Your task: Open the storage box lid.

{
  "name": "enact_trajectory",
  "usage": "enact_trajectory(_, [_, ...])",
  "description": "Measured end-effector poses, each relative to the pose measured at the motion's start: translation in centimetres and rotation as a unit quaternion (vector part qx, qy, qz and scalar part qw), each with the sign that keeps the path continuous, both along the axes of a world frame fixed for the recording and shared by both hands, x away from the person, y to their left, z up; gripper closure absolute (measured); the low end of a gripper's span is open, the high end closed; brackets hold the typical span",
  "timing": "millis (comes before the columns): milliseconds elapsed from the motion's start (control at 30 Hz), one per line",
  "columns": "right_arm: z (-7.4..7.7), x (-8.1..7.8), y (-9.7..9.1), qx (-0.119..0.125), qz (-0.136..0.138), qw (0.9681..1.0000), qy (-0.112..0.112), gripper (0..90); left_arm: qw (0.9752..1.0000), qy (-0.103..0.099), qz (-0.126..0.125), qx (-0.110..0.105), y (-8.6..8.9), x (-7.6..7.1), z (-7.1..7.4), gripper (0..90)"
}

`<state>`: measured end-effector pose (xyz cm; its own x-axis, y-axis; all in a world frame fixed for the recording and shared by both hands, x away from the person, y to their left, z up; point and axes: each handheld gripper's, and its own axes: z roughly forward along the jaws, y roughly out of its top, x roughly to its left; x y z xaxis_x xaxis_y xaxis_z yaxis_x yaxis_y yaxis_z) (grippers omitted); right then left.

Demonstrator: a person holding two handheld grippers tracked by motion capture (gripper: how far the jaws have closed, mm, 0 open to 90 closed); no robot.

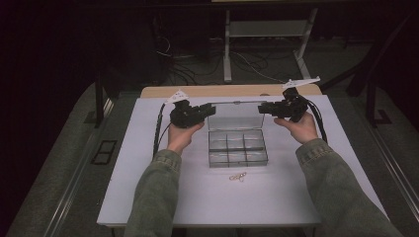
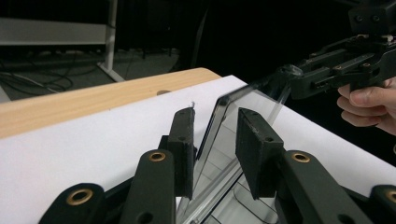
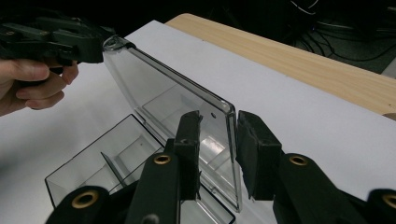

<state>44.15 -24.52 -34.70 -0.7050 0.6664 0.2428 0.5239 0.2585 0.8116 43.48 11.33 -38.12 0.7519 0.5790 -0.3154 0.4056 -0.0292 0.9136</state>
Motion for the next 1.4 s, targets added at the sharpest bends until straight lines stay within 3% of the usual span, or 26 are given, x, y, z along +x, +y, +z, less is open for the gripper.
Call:
enact_trajectory(400, [-0.3, 0.4, -0.1, 0.008, -0.004, 1.0, -0.001, 70.5, 0.9994, 0.034, -0.002, 0.005, -0.2, 0.6, -1.2, 65.3])
enact_trajectory(767, [-1.1, 0.8, -0.3, 0.026, -0.01, 0.9995, 0.014, 70.0, 0.9995, 0.031, 0.008, 0.0, -0.3, 0.7, -1.2, 67.6])
enact_trajectory(1200, [-4.2, 1.0, -0.3, 0.025, -0.008, 0.9985, 0.047, 70.0, 0.9992, 0.032, 0.019, -0.011, -0.3, 0.8, -1.2, 68.4])
enact_trajectory(1400, [-4.2, 1.1, -0.2, 0.024, -0.01, 0.9987, 0.043, 71.2, 0.9989, 0.037, 0.024, -0.018, -0.2, 1.1, -1.6, 68.3])
